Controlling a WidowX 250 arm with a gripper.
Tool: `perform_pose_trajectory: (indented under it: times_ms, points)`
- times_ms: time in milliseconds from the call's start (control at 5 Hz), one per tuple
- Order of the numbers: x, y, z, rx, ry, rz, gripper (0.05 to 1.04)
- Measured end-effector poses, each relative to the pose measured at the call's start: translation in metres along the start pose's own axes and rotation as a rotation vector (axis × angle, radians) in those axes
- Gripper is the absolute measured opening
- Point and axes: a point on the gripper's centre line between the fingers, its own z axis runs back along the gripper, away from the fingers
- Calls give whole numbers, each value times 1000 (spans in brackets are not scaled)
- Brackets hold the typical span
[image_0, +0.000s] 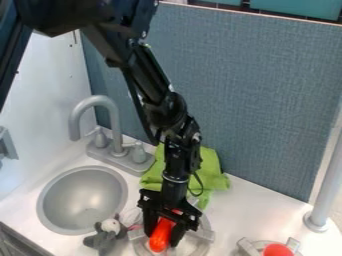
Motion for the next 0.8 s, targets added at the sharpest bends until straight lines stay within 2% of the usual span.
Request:
perform_pose_trajectory:
  times_ms: [200, 400, 600, 800]
  points:
    - [-9, 2, -1, 5, 18, -10, 1004]
    - [-13, 3, 1, 8, 25, -33, 1001]
    - [-24, 5, 23, 4, -33, -38, 1000]
    - [-47, 11, 40, 22, -36, -47, 1000]
